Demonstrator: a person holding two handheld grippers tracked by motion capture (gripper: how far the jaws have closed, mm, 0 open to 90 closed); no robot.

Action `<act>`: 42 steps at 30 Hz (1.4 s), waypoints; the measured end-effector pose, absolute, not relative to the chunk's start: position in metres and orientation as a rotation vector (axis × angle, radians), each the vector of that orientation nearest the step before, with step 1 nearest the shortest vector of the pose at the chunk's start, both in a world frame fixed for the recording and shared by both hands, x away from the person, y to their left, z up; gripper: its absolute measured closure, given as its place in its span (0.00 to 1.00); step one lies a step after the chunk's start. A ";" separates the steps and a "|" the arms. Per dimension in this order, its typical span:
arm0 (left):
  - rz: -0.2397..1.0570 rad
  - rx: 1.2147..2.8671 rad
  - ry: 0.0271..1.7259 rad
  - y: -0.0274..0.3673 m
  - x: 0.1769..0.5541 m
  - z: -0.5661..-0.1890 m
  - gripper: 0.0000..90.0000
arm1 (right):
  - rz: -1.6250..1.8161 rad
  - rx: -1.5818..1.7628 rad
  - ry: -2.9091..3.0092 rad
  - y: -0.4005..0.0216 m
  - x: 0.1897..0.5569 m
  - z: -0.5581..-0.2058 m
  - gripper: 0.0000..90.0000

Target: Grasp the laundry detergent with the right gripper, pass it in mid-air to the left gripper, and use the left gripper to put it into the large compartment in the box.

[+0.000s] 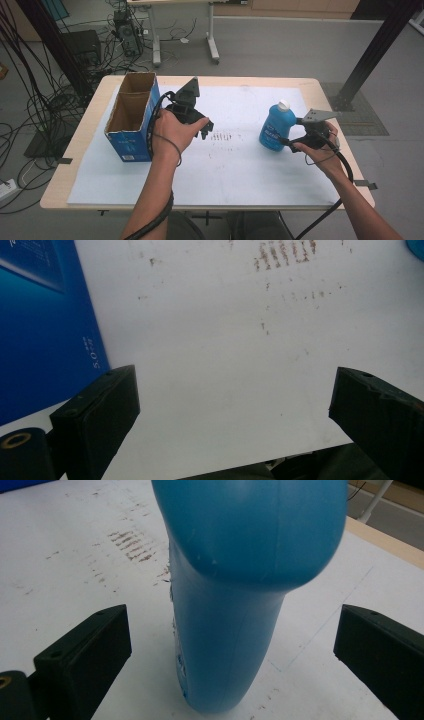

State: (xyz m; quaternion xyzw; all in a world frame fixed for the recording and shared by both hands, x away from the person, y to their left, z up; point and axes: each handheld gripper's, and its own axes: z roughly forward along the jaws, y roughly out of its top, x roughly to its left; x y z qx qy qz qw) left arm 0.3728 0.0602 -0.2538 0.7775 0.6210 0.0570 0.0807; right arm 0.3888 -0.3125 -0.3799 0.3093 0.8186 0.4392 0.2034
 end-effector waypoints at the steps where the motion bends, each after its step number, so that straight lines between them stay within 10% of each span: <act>1: 0.172 2.327 1.860 0.060 0.373 -0.254 0.07 | 1.228 0.863 2.282 -0.312 0.390 -0.381 0.02; 42: 0.167 2.338 1.870 0.059 0.374 -0.258 0.07 | 1.347 0.883 2.181 -0.298 0.400 -0.408 0.01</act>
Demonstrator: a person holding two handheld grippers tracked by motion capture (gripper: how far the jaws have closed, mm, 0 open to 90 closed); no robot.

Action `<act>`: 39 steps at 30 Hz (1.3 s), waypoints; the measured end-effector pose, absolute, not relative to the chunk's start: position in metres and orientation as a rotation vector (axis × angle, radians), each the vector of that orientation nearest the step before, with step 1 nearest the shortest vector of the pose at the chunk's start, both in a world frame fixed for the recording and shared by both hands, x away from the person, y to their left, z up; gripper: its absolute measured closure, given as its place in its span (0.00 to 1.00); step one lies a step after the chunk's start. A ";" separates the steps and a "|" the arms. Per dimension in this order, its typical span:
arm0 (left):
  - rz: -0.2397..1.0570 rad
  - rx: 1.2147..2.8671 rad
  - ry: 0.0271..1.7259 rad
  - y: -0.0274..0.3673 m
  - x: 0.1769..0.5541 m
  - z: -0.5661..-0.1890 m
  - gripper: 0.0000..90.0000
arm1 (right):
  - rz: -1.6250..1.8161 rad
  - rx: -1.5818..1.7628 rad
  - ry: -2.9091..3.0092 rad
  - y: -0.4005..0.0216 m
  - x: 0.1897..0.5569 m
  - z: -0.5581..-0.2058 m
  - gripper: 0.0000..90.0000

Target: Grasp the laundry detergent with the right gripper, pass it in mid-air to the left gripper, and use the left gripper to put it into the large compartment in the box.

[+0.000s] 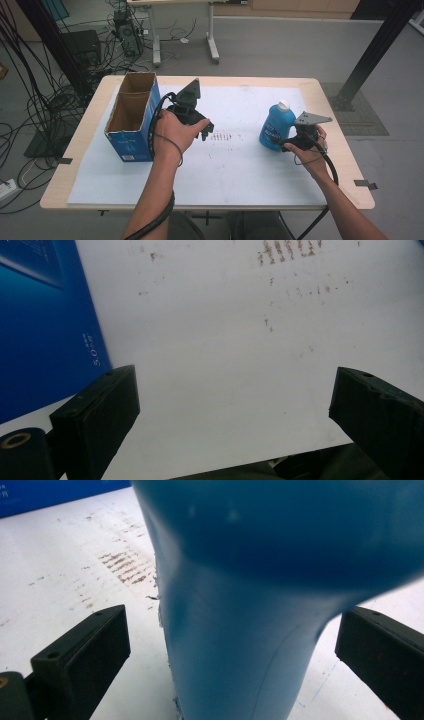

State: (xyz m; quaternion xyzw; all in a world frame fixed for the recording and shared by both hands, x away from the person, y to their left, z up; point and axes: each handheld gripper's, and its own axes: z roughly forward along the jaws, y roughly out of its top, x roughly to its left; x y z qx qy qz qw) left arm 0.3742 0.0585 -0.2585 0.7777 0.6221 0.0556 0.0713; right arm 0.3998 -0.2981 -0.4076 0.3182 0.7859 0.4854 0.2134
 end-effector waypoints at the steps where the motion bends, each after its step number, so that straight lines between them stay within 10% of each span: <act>1: 0.165 2.337 1.870 0.058 0.374 -0.259 0.07 | 1.350 0.881 2.179 -0.298 0.400 -0.408 0.01; 39: 0.157 2.333 1.855 0.060 0.374 -0.260 0.07 | 1.380 0.872 2.154 -0.294 0.399 -0.413 0.01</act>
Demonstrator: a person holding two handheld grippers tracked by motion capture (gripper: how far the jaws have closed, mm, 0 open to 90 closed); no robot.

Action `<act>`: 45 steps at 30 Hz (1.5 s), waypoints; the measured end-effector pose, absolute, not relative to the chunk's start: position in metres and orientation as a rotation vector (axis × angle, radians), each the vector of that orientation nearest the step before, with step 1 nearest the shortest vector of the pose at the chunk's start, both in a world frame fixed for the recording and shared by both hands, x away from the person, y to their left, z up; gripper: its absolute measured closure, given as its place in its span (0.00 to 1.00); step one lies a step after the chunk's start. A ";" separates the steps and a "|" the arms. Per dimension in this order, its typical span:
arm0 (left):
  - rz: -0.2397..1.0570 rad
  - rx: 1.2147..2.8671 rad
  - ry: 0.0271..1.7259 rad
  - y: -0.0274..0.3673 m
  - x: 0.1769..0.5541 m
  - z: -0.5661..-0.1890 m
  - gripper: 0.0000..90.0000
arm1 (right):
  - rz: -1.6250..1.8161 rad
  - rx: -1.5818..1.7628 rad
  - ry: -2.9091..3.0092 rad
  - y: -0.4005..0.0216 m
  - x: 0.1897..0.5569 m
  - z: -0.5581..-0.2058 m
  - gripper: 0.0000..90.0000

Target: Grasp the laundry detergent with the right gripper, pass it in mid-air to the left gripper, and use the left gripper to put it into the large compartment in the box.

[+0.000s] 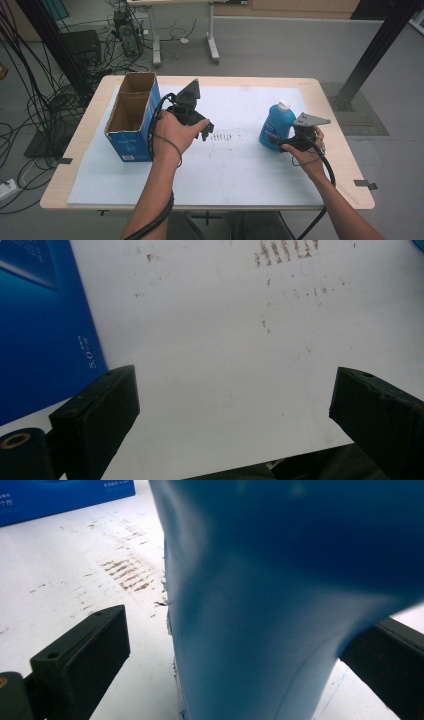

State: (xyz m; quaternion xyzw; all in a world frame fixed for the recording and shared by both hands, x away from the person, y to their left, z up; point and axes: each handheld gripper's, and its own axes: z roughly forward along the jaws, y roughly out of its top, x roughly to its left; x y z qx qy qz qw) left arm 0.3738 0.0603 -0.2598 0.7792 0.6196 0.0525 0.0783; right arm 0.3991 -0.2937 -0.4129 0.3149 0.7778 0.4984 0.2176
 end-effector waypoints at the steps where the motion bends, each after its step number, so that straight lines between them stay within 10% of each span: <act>1: 0.157 2.333 1.855 0.060 0.374 -0.260 0.07 | 1.380 0.872 2.154 -0.294 0.399 -0.413 0.01; 45: 0.166 2.331 1.844 0.057 0.374 -0.257 0.07 | 1.417 0.855 2.137 -0.294 0.398 -0.413 0.01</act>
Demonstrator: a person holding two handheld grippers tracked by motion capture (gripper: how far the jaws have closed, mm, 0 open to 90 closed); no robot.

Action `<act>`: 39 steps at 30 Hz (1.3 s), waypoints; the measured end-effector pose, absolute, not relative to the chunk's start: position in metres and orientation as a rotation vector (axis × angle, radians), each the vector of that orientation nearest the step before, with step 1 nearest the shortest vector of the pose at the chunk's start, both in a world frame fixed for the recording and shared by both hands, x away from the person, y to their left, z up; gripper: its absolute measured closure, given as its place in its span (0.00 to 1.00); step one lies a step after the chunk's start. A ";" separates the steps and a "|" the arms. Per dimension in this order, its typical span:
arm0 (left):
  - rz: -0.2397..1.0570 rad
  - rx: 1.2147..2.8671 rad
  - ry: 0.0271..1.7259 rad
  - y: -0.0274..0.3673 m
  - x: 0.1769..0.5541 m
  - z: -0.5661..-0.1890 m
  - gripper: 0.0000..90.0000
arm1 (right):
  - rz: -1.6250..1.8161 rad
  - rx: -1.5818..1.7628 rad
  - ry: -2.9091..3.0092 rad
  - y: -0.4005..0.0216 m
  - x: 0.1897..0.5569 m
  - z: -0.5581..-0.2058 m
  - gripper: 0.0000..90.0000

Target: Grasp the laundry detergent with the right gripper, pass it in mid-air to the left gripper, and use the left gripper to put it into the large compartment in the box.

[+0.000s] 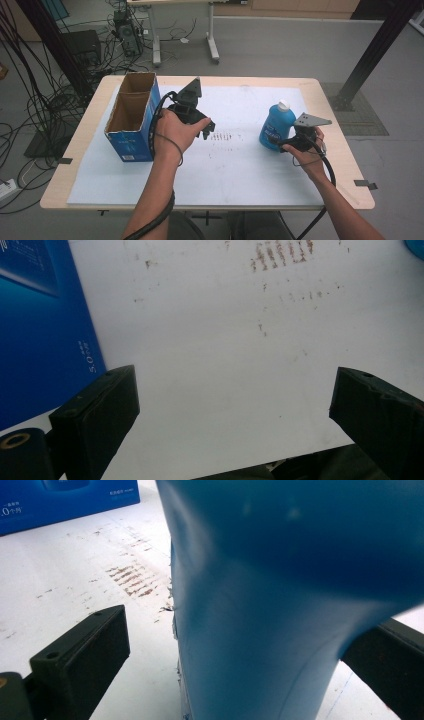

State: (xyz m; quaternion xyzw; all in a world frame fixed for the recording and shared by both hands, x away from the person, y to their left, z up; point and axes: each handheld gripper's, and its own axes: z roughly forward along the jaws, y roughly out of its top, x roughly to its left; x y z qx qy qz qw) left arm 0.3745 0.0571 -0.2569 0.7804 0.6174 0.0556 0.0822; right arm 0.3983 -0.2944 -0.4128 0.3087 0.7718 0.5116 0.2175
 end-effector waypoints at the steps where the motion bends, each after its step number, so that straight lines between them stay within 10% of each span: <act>1: 0.164 2.335 1.844 0.057 0.374 -0.257 0.07 | 1.416 0.856 2.137 -0.295 0.398 -0.413 0.01; 39: 0.174 2.338 1.845 0.057 0.375 -0.257 0.07 | 1.424 0.844 2.139 -0.295 0.398 -0.414 0.01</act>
